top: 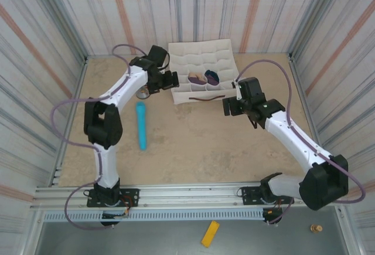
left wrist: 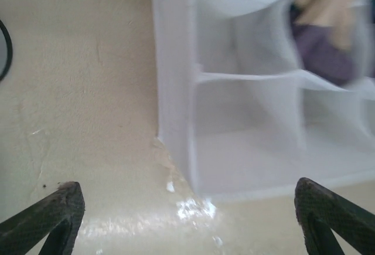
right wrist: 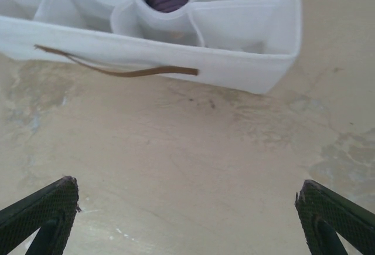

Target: Roll the socks

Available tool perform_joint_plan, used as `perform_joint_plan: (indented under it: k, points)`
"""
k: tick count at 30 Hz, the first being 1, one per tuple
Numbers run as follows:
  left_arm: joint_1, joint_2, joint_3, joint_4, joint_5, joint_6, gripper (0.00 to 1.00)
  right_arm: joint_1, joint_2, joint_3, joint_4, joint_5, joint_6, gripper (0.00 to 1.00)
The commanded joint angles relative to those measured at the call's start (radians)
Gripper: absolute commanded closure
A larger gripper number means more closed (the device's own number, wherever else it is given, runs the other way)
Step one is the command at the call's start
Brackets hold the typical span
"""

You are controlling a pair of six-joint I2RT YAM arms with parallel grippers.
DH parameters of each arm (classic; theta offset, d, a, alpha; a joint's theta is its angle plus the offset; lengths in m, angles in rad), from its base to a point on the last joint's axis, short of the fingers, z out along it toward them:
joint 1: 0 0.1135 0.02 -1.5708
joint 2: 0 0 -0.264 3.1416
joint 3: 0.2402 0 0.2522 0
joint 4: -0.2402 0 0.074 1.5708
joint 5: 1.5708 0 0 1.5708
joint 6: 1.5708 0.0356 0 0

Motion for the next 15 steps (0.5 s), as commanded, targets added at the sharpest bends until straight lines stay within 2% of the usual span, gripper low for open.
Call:
perform_joint_plan:
  k: [1,5,10,15]
  points:
    - [-0.005,-0.179,-0.105,0.092,-0.059,0.068,0.01,-0.024,-0.064,-0.073,0.130,0.066,0.051,0.01]
    - [0.016,-0.337,-0.292,0.228,-0.123,0.157,0.01,-0.051,-0.108,-0.167,0.223,0.160,0.089,0.01]
    - [0.041,-0.528,-0.636,0.527,-0.225,0.453,0.01,-0.070,-0.144,-0.300,0.374,0.270,0.025,0.01]
    - [0.217,-0.731,-0.996,0.825,-0.132,0.547,0.01,-0.127,-0.151,-0.446,0.576,0.298,-0.054,0.01]
